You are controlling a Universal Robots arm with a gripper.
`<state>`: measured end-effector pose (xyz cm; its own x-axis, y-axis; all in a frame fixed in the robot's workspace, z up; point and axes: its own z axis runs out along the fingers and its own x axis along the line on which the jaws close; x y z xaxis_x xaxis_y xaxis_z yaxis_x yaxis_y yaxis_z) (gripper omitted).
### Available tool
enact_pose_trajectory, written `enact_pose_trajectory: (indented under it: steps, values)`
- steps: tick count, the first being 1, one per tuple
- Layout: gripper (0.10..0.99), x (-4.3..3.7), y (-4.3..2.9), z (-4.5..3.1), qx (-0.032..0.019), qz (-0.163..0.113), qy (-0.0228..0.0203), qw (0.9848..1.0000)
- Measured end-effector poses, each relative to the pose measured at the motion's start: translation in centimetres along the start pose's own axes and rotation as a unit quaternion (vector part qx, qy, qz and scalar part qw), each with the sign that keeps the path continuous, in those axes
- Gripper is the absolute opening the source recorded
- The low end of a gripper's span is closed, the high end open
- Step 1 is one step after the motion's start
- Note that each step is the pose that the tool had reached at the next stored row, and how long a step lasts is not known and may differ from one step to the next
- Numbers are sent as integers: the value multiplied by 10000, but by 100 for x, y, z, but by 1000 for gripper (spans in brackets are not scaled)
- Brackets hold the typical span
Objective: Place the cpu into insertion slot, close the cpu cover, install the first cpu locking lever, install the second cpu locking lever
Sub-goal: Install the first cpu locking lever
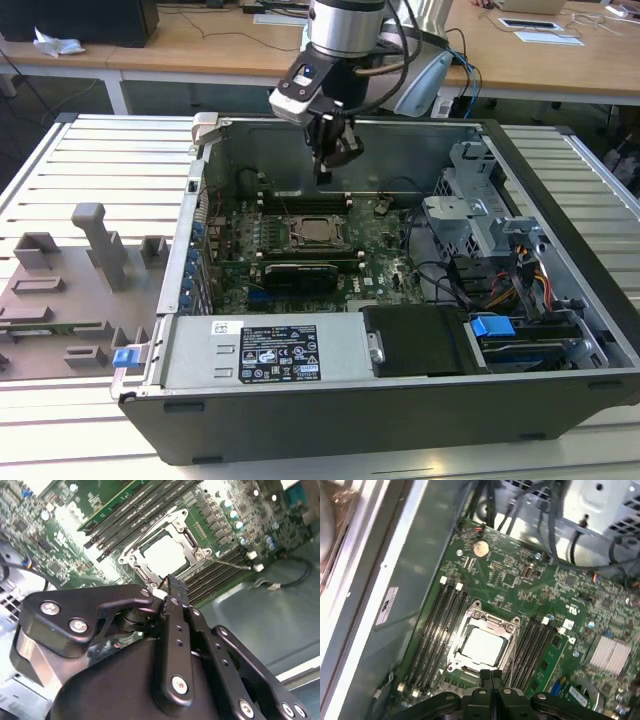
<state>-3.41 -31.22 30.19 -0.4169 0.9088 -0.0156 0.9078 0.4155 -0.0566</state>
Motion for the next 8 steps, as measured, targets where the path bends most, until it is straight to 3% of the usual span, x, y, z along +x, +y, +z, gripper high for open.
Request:
enact_pose_trajectory:
  steps: [1, 5, 8]
  values:
    - [106, 0, 0, 0, -5, -291, -16, 9996]
    - [106, 0, 0, 0, -11, -704, -40, 9975]
    - [106, 0, 0, 0, -17, -1053, -59, 9944]
